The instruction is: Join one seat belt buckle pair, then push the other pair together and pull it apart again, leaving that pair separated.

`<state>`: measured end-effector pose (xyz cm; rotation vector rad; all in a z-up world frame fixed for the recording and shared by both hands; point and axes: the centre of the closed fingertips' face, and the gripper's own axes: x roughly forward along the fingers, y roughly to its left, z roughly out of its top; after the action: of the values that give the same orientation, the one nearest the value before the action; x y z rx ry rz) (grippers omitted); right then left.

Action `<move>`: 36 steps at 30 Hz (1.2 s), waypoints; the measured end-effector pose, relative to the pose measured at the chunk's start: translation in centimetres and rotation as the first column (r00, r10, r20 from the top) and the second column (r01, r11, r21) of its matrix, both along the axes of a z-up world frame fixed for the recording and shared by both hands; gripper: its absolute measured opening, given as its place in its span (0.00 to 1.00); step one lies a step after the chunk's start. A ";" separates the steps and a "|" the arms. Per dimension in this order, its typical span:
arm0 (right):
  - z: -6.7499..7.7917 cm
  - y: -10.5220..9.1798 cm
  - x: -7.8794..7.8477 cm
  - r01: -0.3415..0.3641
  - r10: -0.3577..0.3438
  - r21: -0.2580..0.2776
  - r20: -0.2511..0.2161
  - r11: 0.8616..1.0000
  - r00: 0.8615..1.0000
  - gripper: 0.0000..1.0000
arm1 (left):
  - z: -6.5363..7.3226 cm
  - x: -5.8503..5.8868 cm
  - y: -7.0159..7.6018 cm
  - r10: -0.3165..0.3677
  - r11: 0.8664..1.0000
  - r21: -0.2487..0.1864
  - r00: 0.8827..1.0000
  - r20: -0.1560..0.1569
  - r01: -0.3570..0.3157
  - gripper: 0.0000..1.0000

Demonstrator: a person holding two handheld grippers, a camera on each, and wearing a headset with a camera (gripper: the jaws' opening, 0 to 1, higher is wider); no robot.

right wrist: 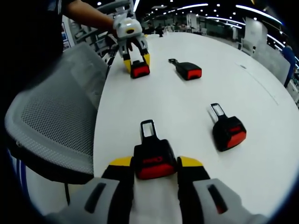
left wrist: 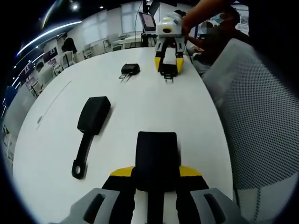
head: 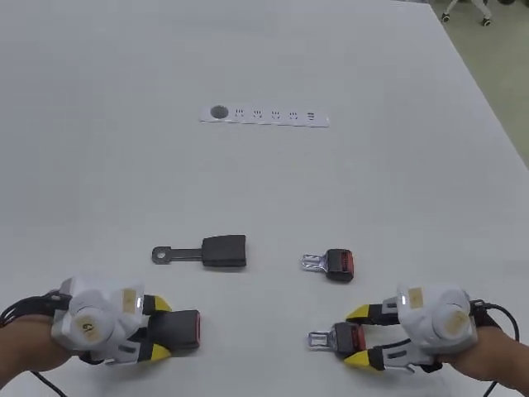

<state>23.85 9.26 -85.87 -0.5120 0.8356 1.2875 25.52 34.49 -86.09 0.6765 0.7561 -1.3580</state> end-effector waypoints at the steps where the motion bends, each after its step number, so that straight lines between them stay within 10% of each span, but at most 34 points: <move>1: 0.0 0.0 0.1 0.004 -0.004 0.000 -0.002 1.000 1.000 0.36 | 0.0 0.1 0.0 -0.003 1.000 0.001 1.000 0.000 0.003 0.35; 36: 0.1 11.0 1.9 -0.004 0.003 0.070 0.012 0.998 1.000 0.36 | 0.0 0.0 -0.2 -0.080 0.992 0.092 0.996 -0.031 0.082 0.34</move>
<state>25.78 20.23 -85.80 -0.4652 0.7766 1.3114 25.55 34.27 -86.12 0.7703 0.8256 -1.4148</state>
